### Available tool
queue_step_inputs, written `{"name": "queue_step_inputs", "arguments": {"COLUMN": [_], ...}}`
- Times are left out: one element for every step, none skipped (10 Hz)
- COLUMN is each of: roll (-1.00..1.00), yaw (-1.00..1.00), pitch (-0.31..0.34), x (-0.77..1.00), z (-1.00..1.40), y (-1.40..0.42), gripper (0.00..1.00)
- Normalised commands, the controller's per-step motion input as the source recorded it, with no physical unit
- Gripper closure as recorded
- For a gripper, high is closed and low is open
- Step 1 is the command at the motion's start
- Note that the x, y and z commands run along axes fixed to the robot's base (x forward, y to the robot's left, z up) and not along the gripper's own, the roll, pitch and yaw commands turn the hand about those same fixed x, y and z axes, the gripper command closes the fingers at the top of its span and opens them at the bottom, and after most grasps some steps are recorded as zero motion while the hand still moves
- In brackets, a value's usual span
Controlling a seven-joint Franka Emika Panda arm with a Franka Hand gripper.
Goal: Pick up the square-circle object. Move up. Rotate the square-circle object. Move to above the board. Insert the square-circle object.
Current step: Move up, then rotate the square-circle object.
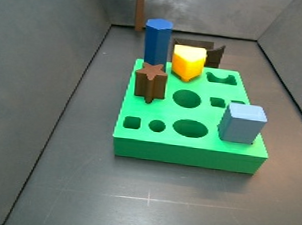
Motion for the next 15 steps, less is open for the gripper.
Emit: {"name": "queue_step_inputs", "arguments": {"roll": [0.04, 0.05, 0.0, 0.01, 0.02, 0.04, 0.07, 0.07, 0.08, 0.08, 0.08, 0.08, 0.06, 0.06, -0.02], "yaw": [0.0, 0.0, 0.0, 0.01, 0.02, 0.02, 0.03, 0.03, 0.03, 0.03, 0.03, 0.03, 0.03, 0.03, -1.0], "pitch": [0.066, 0.084, 0.0, -0.003, 0.007, 0.005, 0.013, 0.027, 0.04, 0.04, 0.034, 0.034, 0.029, 0.028, 0.009], "x": [0.0, 0.0, 0.08, 0.08, 0.06, 0.05, 0.05, 0.04, 0.03, 0.02, 0.01, 0.0, -0.01, -0.01, 0.0], "z": [0.35, 0.2, 0.4, 0.38, 0.37, 0.35, 0.33, 0.32, 0.31, 0.3, 0.26, 0.19, 0.11, 0.08, 0.0], "y": [-0.01, 0.0, -1.0, -1.0, -1.0, -1.0, -1.0, -1.0, -1.0, -1.0, -1.0, -0.79, -0.5, -0.36, 0.0], "gripper": [1.0, 1.0, 1.0, 1.0, 1.0, 1.0, 1.0, 1.0, 1.0, 1.0, 1.0, 1.0, 1.0, 1.0, 1.0]}}
